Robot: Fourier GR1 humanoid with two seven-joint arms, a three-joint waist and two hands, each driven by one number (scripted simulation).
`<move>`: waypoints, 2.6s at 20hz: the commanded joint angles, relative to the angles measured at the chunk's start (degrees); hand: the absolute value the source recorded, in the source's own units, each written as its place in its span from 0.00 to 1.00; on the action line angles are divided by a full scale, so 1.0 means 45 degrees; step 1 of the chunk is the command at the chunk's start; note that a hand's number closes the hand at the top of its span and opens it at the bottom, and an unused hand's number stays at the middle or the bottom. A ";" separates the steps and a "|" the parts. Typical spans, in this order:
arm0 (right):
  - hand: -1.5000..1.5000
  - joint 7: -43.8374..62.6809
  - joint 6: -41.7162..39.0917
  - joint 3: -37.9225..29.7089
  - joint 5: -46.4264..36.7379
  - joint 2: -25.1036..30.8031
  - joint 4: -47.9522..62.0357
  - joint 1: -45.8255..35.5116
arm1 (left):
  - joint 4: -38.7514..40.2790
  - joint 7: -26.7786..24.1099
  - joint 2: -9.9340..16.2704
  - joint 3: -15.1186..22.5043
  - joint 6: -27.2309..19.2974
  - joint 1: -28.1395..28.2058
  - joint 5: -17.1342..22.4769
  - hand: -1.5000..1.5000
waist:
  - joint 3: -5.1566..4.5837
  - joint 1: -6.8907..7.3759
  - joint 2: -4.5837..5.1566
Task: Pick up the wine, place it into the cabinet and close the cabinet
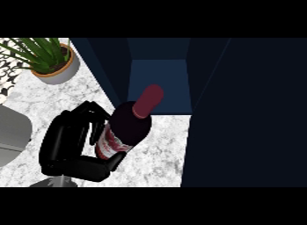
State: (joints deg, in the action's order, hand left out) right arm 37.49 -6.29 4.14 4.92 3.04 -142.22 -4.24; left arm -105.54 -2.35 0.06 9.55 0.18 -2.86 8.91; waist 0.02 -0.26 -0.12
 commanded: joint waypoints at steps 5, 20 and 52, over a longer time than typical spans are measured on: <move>0.00 0.0633 0.0158 -0.0174 0.1020 -0.0058 -0.1135 0.0050 | -0.0181 0.1698 -0.0013 0.1788 -0.2671 -0.2287 -0.0002 1.00 | -0.0002 -0.0015 0.0013; 0.00 0.0582 -0.0378 -0.0554 0.1670 0.0069 -0.1789 0.0756 | 0.2620 0.1743 -0.0013 0.3278 -0.7177 -0.5954 -0.0176 1.00 | -0.0001 -0.0127 0.0017; 0.00 0.1054 -0.0574 -0.0990 0.1846 0.0364 -0.1776 0.0180 | 0.8470 -0.3981 -0.0012 0.4214 -0.8360 -0.6111 0.2071 1.00 | -0.0006 -0.0159 0.0034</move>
State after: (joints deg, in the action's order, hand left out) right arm 38.87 -8.45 1.07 6.83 3.82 -142.36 -5.64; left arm -71.87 -15.83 0.10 29.22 -38.47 -30.79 16.72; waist -0.01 -0.76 -0.02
